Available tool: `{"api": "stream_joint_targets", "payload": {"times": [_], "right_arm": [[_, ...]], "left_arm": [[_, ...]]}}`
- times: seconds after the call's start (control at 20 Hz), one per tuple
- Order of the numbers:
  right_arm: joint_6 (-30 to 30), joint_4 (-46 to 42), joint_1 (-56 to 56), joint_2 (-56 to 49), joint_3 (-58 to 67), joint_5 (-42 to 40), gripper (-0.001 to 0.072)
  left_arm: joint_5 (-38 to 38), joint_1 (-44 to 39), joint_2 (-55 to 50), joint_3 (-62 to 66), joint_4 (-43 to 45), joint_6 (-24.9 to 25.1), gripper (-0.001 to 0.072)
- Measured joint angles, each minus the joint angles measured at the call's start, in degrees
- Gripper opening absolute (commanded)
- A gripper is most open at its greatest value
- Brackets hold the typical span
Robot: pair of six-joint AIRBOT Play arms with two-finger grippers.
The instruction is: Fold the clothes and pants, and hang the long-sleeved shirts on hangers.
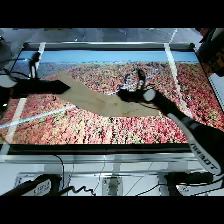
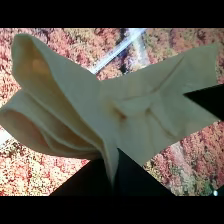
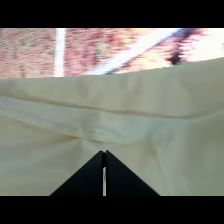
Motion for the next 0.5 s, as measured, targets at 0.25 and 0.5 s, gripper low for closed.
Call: {"api": "stream_joint_targets", "payload": {"times": [0.25, 0.5], "right_arm": [[3.72, 5.68, 14.12, -10.21, 11.06, -4.87, 0.0016], [5.35, 6.21, 20.04, -16.13, 18.16, -6.05, 0.0016]], "left_arm": [[-2.38, -0.2, 7.43, 0.2, -1.09, -1.11, 0.0016], [-1.31, -0.52, 8.76, 0.17, -4.83, -1.4, 0.0016]]}}
